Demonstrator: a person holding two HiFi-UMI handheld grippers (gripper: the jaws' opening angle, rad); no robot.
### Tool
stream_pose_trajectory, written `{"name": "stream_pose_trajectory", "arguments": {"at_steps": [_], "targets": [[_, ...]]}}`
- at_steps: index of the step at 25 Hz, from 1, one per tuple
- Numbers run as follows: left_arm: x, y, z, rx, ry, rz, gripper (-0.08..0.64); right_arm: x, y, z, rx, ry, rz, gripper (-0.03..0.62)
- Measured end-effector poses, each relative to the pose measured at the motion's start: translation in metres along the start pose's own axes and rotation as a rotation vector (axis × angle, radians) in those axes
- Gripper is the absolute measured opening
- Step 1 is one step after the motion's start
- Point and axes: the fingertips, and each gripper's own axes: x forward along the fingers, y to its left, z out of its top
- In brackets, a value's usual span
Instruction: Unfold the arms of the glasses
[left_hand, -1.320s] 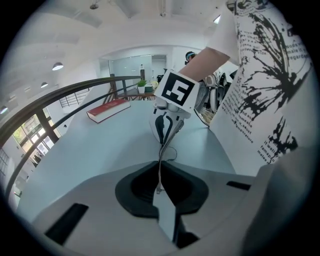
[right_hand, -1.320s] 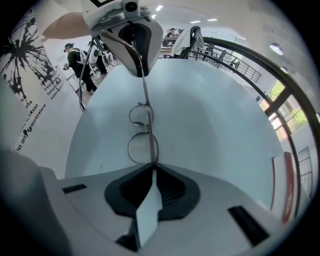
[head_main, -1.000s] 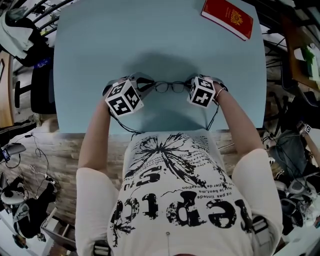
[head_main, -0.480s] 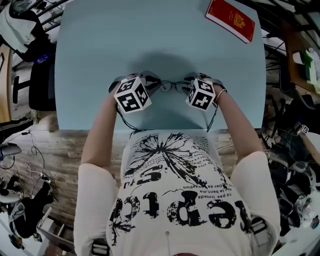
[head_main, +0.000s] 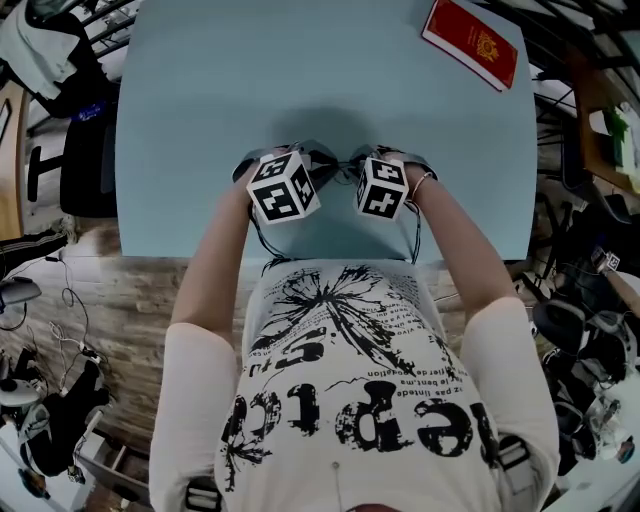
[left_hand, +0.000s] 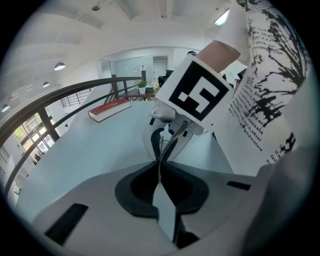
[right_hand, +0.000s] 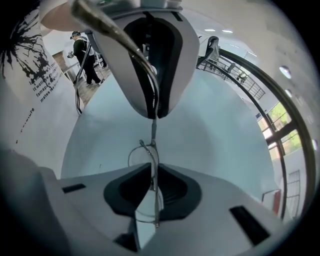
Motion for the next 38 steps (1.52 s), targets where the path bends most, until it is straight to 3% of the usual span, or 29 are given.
{"name": "stream_pose_trajectory", "arguments": {"at_steps": [10, 18, 27, 33, 38], "targets": [[-0.003, -0.001, -0.005, -0.014, 0.033, 0.014, 0.028, -0.022, 0.001, 0.001, -0.072, -0.031, -0.055, 0.026], [-0.004, 0.001, -0.005, -0.019, 0.058, 0.035, 0.028, -0.065, -0.007, -0.015, -0.034, -0.073, -0.147, 0.02], [0.001, 0.003, -0.003, -0.096, 0.07, 0.069, 0.028, -0.098, -0.015, -0.042, 0.103, -0.147, -0.261, 0.025], [-0.003, 0.004, -0.007, -0.117, 0.012, 0.131, 0.028, -0.111, -0.014, -0.071, 0.255, -0.185, -0.31, 0.028], [-0.004, -0.001, 0.0, -0.087, -0.069, 0.151, 0.028, -0.107, -0.002, -0.085, 0.296, -0.182, -0.301, 0.028]]}}
